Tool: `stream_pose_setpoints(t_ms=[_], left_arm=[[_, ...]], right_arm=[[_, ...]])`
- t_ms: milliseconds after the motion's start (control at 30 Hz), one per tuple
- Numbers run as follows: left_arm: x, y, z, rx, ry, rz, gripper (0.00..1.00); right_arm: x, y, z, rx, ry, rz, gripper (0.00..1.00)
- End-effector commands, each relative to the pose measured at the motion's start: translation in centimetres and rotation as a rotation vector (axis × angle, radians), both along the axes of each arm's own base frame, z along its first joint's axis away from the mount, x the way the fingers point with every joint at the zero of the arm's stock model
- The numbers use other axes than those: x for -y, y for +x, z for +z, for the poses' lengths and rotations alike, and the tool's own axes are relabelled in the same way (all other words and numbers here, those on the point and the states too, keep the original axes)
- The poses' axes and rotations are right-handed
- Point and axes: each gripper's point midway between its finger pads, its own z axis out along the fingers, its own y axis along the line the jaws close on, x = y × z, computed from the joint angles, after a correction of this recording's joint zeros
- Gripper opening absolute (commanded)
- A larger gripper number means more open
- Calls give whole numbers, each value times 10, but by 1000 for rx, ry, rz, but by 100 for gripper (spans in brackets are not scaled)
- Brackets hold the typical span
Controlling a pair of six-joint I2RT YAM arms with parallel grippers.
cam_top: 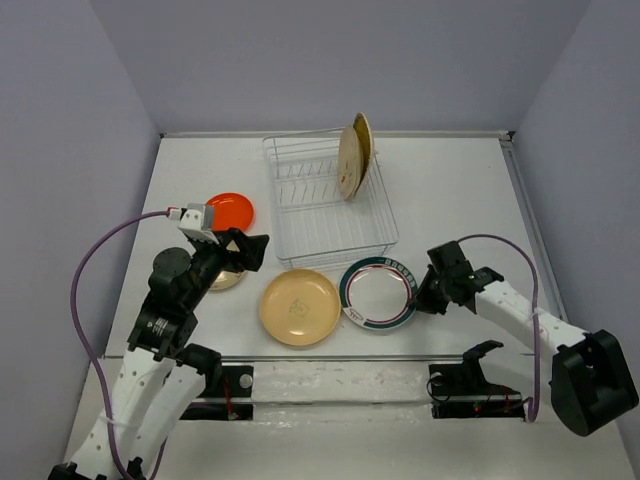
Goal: Load the plates into the dish rack
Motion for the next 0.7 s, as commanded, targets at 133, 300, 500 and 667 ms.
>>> stream_pose_setpoints(t_ms=[133, 300, 500, 667], left_arm=[[6, -7, 33, 101, -25, -37, 99], [6, -9, 33, 106, -25, -42, 99], [6, -9, 33, 105, -26, -37, 99], [6, -7, 31, 96, -21, -36, 99]], right_arm=[[20, -1, 25, 28, -82, -64, 7], [35, 5, 79, 138, -122, -90, 7], [45, 7, 151, 287, -143, -47, 7], [50, 13, 222, 419, -163, 8, 7]])
